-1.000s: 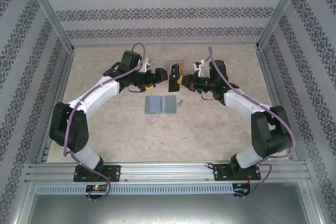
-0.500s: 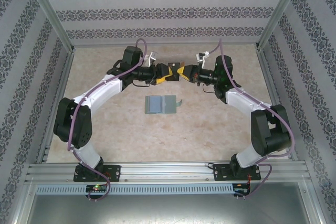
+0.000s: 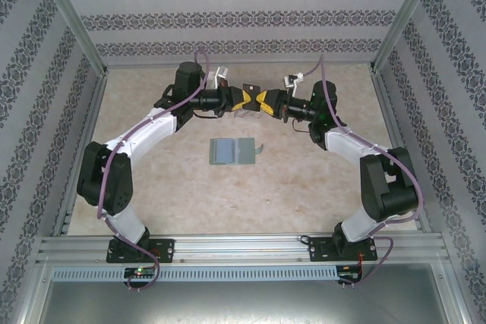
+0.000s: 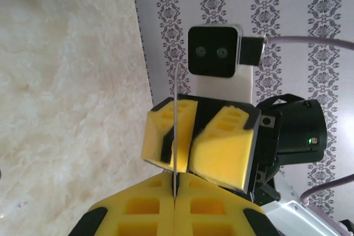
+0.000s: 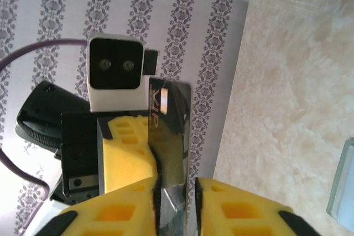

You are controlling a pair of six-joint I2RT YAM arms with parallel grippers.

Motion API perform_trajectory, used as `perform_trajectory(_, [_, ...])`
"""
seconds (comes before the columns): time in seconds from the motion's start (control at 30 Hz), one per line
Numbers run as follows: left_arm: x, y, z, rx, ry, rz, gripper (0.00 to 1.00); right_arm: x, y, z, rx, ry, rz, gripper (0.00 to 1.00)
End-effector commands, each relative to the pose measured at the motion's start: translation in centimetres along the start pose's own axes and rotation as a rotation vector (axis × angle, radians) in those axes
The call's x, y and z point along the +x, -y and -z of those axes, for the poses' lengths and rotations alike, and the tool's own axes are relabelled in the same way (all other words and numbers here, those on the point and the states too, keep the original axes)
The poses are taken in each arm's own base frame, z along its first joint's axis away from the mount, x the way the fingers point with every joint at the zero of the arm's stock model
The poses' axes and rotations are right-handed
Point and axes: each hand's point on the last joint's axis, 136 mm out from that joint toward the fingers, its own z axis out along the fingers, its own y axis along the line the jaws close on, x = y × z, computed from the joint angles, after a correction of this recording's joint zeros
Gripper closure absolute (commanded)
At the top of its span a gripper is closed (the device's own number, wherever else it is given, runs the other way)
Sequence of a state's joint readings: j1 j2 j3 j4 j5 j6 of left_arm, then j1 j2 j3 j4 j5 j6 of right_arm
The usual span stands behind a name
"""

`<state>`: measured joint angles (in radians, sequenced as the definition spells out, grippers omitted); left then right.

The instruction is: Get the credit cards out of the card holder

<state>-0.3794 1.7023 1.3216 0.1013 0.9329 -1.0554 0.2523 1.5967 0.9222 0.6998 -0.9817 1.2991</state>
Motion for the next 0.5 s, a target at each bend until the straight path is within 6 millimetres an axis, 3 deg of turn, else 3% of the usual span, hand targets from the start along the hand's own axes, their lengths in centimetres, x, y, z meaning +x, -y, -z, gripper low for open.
perform_trajectory(0.0, [-0.7, 1.8, 0.8, 0.042, 0.060, -0.001, 1.00, 0.9, -1.5, -0.4, -0.051, -0.009, 0.017, 0.71])
perform_trajectory(0.13, [-0.7, 1.7, 0.9, 0.035, 0.068, 0.008, 1.00, 0.9, -1.7, -0.5, -0.084, 0.017, -0.004, 0.76])
perform_trajectory(0.27, [-0.8, 0.4, 1.0, 0.012, 0.073, 0.034, 1.00, 0.3, -1.5, -0.5, -0.087, 0.054, -0.014, 0.92])
perform_trajectory(0.3, [-0.8, -0.1, 1.1, 0.003, 0.077, 0.042, 0.95, 0.1, -1.2, -0.5, -0.076, 0.064, -0.014, 0.97])
perform_trajectory(0.47, [-0.7, -5.1, 2.6, -0.183, 0.117, 0.079, 0.36, -0.6, 1.2, -0.4, 0.018, 0.100, -0.007, 1.00])
